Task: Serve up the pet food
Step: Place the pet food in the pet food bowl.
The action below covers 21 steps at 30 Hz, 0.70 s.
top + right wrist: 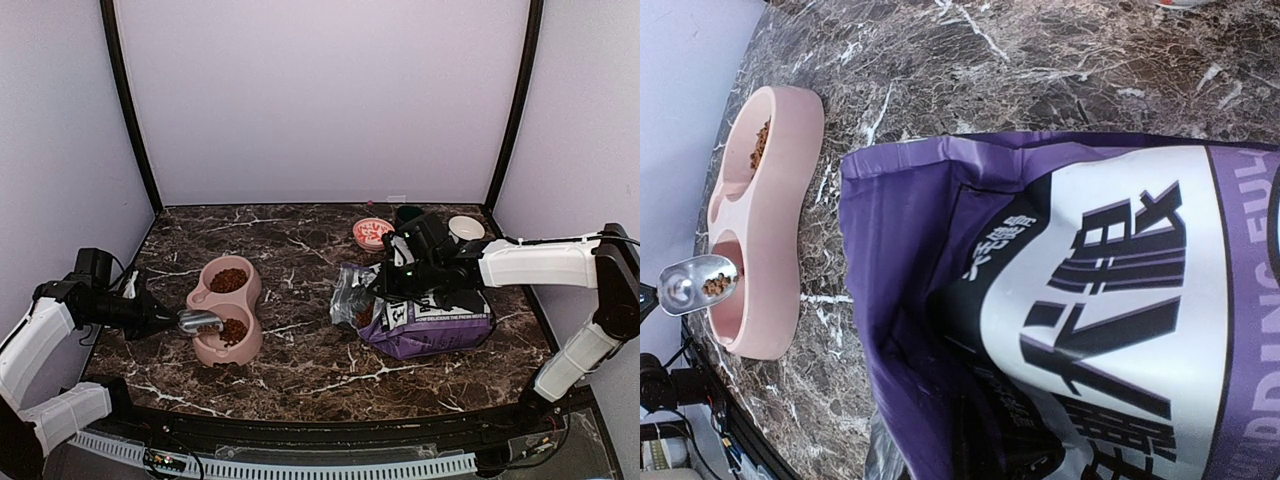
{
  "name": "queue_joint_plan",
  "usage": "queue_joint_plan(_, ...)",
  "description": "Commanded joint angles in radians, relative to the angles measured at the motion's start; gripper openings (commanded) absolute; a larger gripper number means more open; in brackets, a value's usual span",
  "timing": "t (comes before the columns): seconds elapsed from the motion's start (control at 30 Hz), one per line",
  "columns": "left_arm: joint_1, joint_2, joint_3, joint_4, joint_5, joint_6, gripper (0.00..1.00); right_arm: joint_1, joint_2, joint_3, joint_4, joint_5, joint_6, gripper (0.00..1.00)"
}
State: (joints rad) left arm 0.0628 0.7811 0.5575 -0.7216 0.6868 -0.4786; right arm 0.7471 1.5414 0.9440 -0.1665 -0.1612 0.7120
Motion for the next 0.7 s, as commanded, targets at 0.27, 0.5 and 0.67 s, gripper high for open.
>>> queue_joint_plan(0.27, -0.063, 0.019, 0.049, 0.017, -0.072, -0.038, 0.0, -0.009, -0.011, -0.035, 0.028, -0.003, -0.012, 0.0)
queue_joint_plan(0.5, -0.136, 0.044, 0.068, 0.027, -0.131, -0.073, 0.0, -0.015, -0.016, -0.048, 0.036, -0.004, -0.016, 0.0)
queue_joint_plan(0.67, -0.211, 0.084, 0.083, 0.052, -0.193, -0.106, 0.0, -0.022, -0.025, -0.06, 0.04, -0.004, -0.022, 0.0)
